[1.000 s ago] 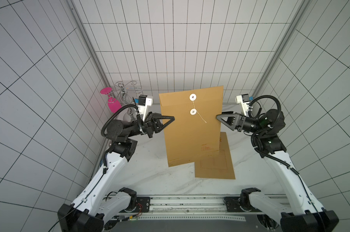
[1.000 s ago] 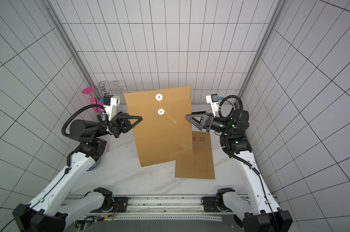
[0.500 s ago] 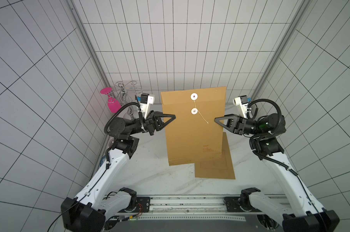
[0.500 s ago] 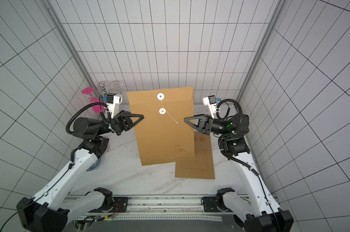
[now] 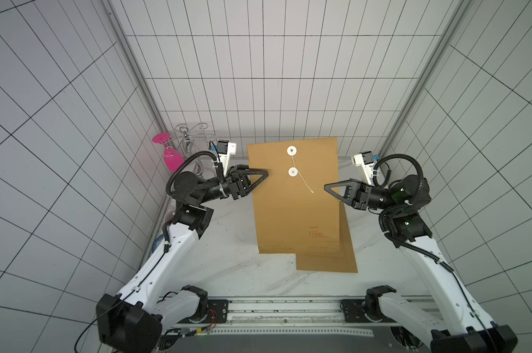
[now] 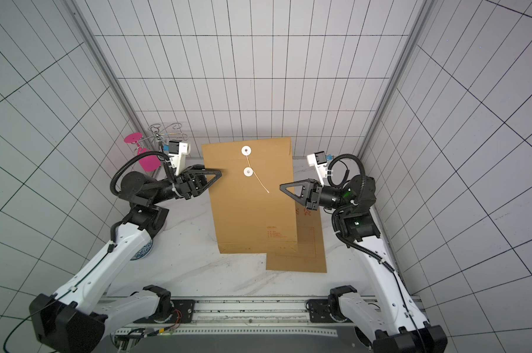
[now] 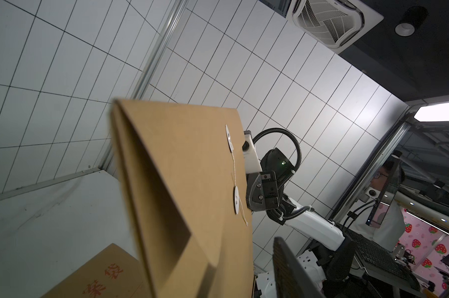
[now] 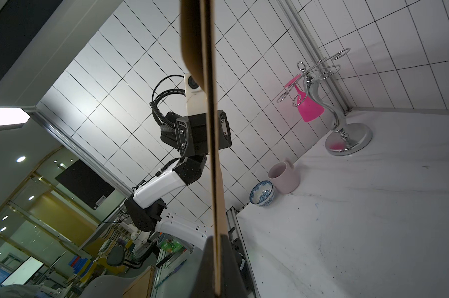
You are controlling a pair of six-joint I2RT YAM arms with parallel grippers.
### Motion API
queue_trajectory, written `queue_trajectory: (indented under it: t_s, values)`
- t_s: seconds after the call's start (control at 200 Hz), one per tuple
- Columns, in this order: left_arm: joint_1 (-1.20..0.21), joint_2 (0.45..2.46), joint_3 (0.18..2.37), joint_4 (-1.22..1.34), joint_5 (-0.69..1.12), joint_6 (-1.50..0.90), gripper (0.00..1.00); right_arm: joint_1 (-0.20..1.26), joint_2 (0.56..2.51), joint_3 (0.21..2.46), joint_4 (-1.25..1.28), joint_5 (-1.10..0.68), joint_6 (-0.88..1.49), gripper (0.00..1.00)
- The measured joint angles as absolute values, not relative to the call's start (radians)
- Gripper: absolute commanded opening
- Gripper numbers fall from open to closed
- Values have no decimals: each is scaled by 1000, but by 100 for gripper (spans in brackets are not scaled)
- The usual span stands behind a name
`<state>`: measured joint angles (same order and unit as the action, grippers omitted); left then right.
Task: Open the file bag
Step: Pick up the file bag from the center of the board.
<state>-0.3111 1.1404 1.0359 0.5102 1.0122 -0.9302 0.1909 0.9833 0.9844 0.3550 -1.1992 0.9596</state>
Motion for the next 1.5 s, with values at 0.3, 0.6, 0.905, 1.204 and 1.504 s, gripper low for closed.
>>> queue_trajectory:
  t_s: [0.3,0.6,0.905,1.204,1.504]
  values:
    - [-313,1130,1029,468,1037,-916,23,183,982,984,296,-1183,928,0]
    - [-356,1129,1029,403,1052,-865,28,183,981,984,239,-1178,889,0]
    - [-359,1111,1010,357,1037,-829,12,171,973,984,181,-1155,852,0]
    - [-373,1080,968,369,987,-831,0,170,953,978,173,-1144,849,0]
    - [-407,1102,994,314,984,-782,20,170,951,976,135,-1133,825,0]
